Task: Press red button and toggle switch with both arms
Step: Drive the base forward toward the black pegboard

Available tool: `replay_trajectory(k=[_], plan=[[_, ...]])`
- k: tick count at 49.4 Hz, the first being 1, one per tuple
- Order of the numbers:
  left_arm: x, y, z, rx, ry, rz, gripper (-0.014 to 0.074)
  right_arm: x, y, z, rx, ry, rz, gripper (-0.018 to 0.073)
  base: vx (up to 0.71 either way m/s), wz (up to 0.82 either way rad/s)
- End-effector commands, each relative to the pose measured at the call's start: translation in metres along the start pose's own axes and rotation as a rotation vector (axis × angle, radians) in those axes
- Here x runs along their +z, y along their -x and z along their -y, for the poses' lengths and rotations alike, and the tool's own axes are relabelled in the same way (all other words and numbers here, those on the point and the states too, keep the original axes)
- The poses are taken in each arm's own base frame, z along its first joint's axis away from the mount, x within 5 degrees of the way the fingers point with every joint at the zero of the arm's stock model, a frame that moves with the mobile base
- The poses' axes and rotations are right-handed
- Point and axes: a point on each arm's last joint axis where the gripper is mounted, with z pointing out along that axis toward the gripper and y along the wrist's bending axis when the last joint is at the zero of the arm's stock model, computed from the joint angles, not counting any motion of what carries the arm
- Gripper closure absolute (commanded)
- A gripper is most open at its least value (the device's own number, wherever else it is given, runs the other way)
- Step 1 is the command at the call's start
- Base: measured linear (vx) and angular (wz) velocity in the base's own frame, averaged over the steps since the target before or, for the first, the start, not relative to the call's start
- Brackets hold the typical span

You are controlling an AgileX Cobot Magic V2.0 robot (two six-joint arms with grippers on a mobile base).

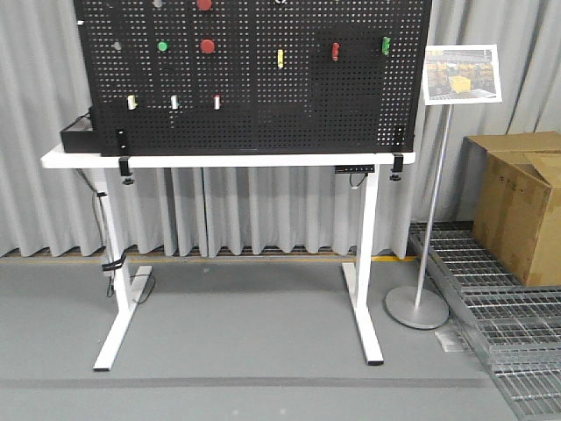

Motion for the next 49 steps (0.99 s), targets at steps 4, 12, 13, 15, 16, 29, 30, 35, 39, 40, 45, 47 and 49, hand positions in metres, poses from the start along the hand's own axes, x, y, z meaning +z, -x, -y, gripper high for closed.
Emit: replay_trajectory(k=[4,12,13,15,16,29,30,35,39,40,45,47,49], plan=[[0.0017,-0.0017,-0.0003,-0.017,0.0,0.049,0.0594,-0.0006,0.0043,-0.0006,-0.011,0.005,0.082,0.0562,0.29,-0.09],[0.0017,-0.0017,-0.0003,-0.017,0.0,0.049,0.0594,-0.0006,0.0043,-0.0006,-0.011,0.005,0.082,0.0562,0.33,-0.05],[0.0017,-0.0017,-0.0003,-0.017,0.0,0.049,0.0594,-0.0006,0.0043,-0.0006,-0.011,0.005,0.082,0.0562,0.35,-0.03],[0.0017,-0.0017,-0.0003,-0.017,0.0,0.049,0.0594,-0.0006,0.0043,-0.0006,-0.011,0.005,0.082,0.0562,0.35,-0.03],[0.0017,-0.0017,-0.0003,-0.017,0.0,0.049,0.0594,-0.0006,0.0043,-0.0006,-0.011,0.005,0.082,0.0562,0.36,-0.01],[0.0017,-0.0017,-0.0003,-0.017,0.0,0.049,0.0594,-0.0006,0.0042,-0.0006,-0.011,0.005,0.081,0.0562,0.38,-0.01],[0.0017,-0.0017,-0.0003,-0.017,0.0,0.049,0.0594,-0.0006,0.0042,-0.0006,-0.011,0.005,0.081,0.0562,0.37,0.0],[0.0017,-0.0017,-0.0003,-0.017,0.0,0.049,0.0594,-0.0006,0.0042,-0.0006,-0.011,0.005,0.081,0.0562,0.36,0.0],[0.0017,-0.0017,-0.0003,-0.017,0.0,0.049,0.0594,-0.0006,0.0042,-0.0006,-0.011,0.005,0.081,0.0562,0.35,0.01],[0.0017,-0.0017,-0.0003,-0.017,0.0,0.049,0.0594,-0.0006,0.0042,-0.0006,-0.011,0.005,0.081,0.0562,0.34,0.03],[0.0017,-0.0017,-0.0003,-0.017,0.0,0.049,0.0594,-0.0006,0.0042,-0.0006,-0.011,0.005,0.081,0.0562,0.33,0.03],[0.0017,-0.0017,-0.0003,-0.017,0.0,0.049,0.0594,-0.0006,0.0042,-0.0006,-0.011,0.005,0.081,0.0562,0.33,0.03],[0.0017,-0.0017,-0.0003,-0.017,0.0,0.049,0.0594,-0.0006,0.0042,-0.0006,-0.011,0.005,0.081,0.0562,0.33,0.04]])
